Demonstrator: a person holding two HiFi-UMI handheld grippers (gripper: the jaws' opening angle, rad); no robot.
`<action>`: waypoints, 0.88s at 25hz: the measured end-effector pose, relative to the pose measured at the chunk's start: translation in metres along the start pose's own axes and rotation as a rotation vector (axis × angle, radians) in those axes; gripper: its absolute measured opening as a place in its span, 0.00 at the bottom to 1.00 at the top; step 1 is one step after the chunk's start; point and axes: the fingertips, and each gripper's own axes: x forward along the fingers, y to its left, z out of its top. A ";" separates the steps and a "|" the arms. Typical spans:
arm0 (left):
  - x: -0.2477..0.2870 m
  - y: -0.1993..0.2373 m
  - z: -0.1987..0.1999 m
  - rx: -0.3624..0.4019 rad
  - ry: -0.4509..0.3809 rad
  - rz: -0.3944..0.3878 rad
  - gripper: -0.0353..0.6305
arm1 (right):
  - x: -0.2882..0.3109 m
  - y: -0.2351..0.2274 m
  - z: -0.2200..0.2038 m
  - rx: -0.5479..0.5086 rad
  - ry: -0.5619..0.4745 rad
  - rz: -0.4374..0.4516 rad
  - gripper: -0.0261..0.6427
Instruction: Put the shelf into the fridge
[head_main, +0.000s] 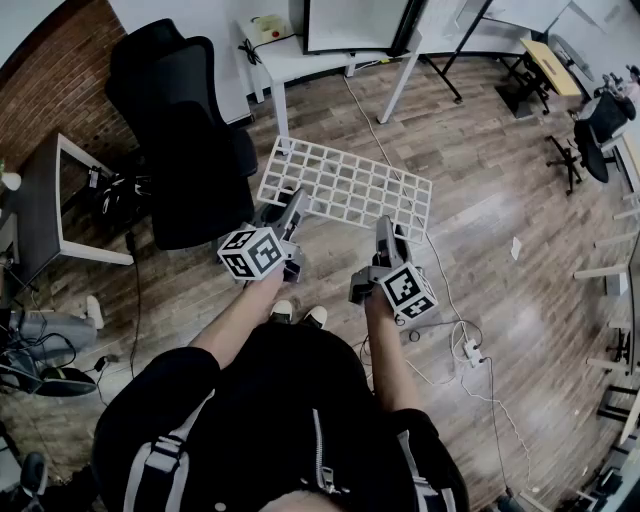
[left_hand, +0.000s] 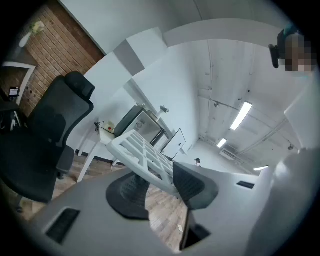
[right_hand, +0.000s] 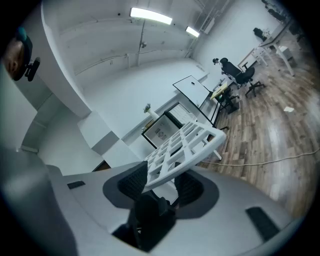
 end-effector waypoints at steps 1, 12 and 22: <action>0.002 0.000 0.002 0.001 -0.005 0.000 0.29 | 0.003 0.002 0.002 0.004 -0.001 0.013 0.31; 0.004 -0.010 -0.010 0.001 -0.012 0.003 0.29 | -0.002 -0.002 0.012 -0.008 0.006 0.046 0.31; 0.021 -0.005 -0.017 -0.006 -0.018 0.039 0.30 | 0.017 -0.016 0.021 -0.006 0.049 0.057 0.31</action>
